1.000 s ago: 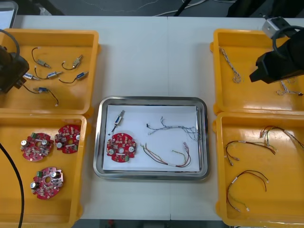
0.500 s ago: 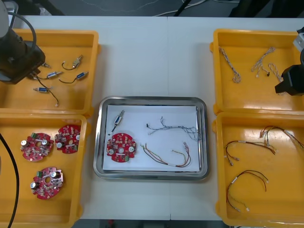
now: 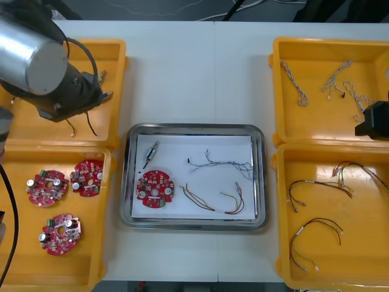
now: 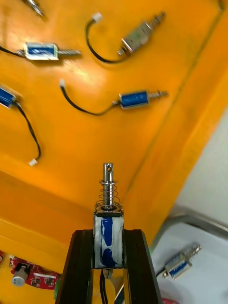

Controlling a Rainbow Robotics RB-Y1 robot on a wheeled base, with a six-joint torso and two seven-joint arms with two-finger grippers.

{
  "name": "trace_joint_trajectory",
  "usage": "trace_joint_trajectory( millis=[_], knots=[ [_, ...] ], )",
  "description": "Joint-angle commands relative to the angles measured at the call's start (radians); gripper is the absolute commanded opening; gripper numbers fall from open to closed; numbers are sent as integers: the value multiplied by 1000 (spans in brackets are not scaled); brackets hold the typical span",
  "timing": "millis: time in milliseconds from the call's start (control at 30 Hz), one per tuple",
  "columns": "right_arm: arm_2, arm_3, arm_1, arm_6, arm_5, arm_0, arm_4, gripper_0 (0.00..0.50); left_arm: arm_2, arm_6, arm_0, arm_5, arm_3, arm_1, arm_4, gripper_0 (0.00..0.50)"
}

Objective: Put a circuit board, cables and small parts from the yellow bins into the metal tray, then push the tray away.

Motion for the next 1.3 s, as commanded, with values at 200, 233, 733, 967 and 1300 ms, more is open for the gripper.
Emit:
trace_joint_trajectory(
  millis=[200, 233, 733, 967, 1300],
  knots=[
    [-49, -116, 0, -53, 3, 117, -9, 500, -164, -26, 50, 8, -152, -14, 40, 0],
    [-47, -126, 3, -55, 3, 126, -9, 500, -176, -26, 50, 5, -159, -17, 49, 0],
    [-47, -157, 24, -73, 3, 172, -14, 500, -379, -23, 50, -102, -201, -26, 49, 0],
    [-47, -158, 26, -73, 3, 173, -14, 500, -443, -32, 48, -170, -199, -26, 49, 0],
    [-47, -163, 26, -73, 3, 173, -12, 500, -566, -48, 48, -260, -166, -26, 6, 0]
  ],
)
